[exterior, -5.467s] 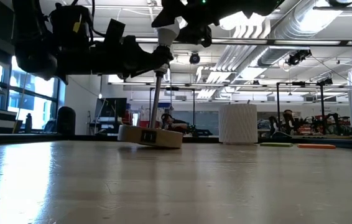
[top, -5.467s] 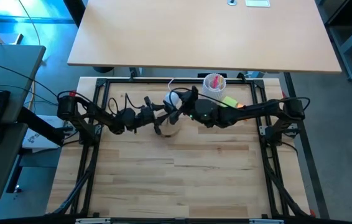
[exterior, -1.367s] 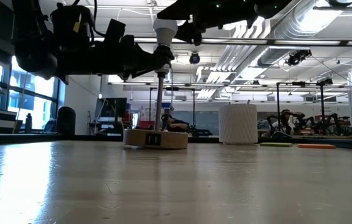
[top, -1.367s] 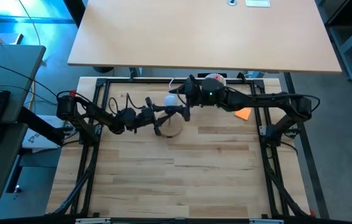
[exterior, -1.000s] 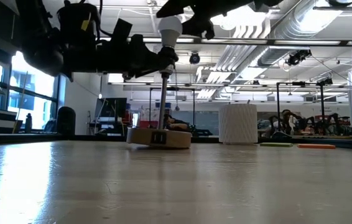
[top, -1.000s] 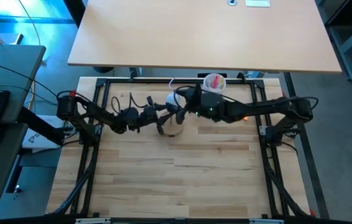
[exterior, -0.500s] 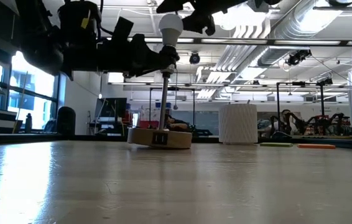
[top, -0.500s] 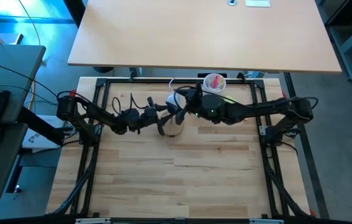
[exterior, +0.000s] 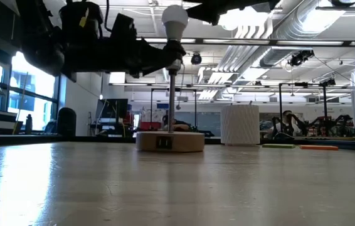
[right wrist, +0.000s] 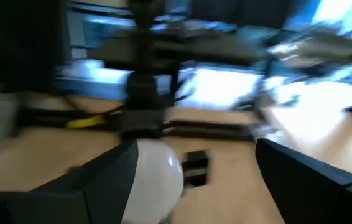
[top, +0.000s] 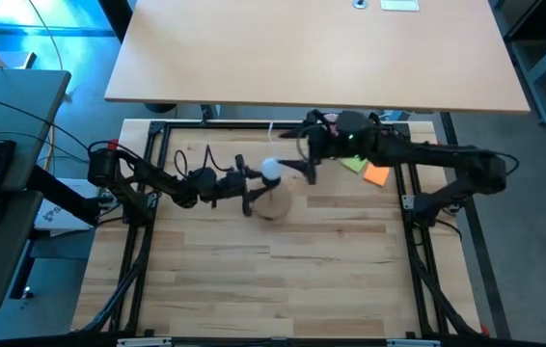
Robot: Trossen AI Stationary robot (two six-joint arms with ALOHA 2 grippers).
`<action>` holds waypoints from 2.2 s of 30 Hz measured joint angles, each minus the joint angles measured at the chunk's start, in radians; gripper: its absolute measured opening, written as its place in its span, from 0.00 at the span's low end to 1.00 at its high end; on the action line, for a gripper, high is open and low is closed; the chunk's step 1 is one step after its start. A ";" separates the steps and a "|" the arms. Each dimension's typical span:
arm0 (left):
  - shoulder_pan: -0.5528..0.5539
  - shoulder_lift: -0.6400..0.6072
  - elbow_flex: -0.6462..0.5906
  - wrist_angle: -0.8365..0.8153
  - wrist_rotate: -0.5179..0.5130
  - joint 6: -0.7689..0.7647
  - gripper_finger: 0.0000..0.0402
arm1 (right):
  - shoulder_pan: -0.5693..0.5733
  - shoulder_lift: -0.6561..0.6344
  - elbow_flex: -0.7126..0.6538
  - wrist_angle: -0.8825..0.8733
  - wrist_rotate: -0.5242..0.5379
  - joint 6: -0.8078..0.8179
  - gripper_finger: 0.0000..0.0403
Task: Screw lightbulb
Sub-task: Insert the light bulb into the lamp
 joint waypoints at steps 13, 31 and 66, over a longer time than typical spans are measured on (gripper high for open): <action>0.095 0.000 0.000 0.026 0.571 -0.098 0.40 | 0.145 0.049 -0.072 0.141 -0.108 0.083 0.80; 0.100 0.000 0.007 0.018 0.755 -0.127 0.40 | 0.174 0.261 -0.076 0.442 -0.218 0.220 0.80; -0.090 0.000 0.006 0.010 -0.044 0.036 0.40 | 0.487 0.264 -0.073 0.353 1.034 0.318 0.64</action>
